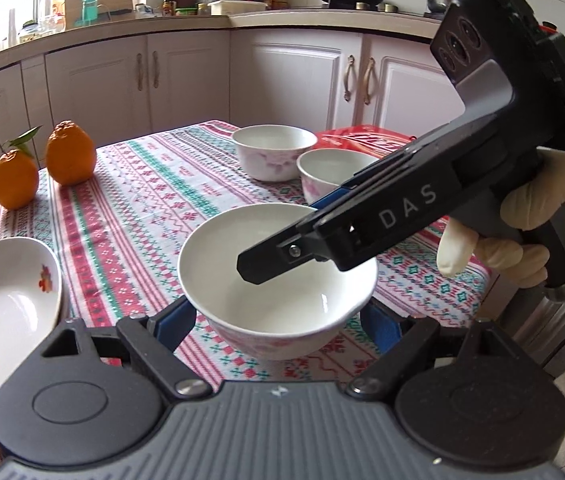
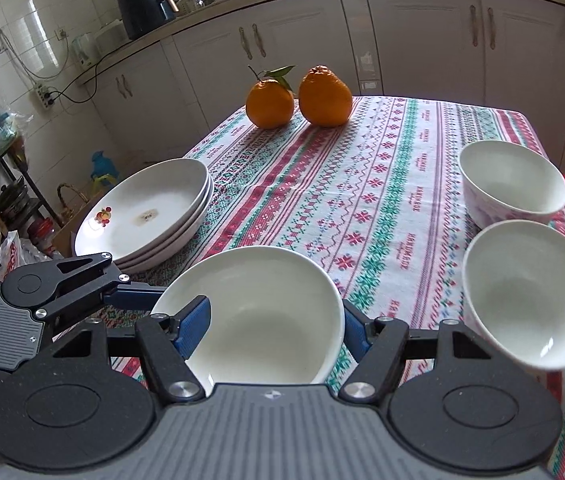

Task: Organize plates and bowls
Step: 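Lift and carry the white bowl across the table with the right gripper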

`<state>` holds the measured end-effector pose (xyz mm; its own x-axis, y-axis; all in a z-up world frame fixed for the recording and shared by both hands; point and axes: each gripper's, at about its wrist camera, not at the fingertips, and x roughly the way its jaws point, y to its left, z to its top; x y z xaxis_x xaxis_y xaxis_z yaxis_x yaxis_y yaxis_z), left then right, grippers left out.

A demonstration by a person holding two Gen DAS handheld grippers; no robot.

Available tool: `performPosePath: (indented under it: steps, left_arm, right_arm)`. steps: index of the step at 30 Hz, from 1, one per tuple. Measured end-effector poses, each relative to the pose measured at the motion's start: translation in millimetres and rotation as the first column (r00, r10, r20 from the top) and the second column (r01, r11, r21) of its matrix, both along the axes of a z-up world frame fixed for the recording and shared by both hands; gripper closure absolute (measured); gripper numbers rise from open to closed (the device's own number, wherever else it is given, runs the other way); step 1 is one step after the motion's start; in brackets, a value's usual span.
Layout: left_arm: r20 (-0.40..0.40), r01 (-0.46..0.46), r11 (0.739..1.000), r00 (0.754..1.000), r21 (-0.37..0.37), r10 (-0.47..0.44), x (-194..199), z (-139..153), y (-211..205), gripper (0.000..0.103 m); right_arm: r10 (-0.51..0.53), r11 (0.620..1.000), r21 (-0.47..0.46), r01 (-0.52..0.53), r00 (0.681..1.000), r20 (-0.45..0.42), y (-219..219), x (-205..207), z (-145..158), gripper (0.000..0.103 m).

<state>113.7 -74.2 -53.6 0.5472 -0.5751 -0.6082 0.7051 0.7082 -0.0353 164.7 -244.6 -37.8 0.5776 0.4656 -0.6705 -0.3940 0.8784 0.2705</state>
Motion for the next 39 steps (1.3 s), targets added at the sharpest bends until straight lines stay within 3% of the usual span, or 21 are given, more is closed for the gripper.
performPosePath:
  steps: [25,27,32,39]
  left_arm:
    - [-0.021,-0.019,1.000,1.000,-0.012,0.019,13,-8,6,0.014]
    - [-0.015,-0.017,1.000,1.000,-0.009,0.017,12,-9,6,0.014]
    - [0.008,-0.010,1.000,1.000,-0.016,0.011,7,-8,7,0.006]
    - [0.022,-0.021,0.999,1.000,-0.033,0.022,2,-1,11,0.003]
  right_arm:
    - [-0.002,1.000,-0.013,0.002,1.000,-0.017,8,21,-9,0.028]
    - [0.001,1.000,-0.012,-0.001,1.000,-0.014,9,20,-9,0.024]
    - [0.017,1.000,-0.025,-0.017,1.000,0.022,13,14,-6,0.000]
    - [0.012,0.999,-0.037,-0.009,0.997,0.076,9,0,6,0.000]
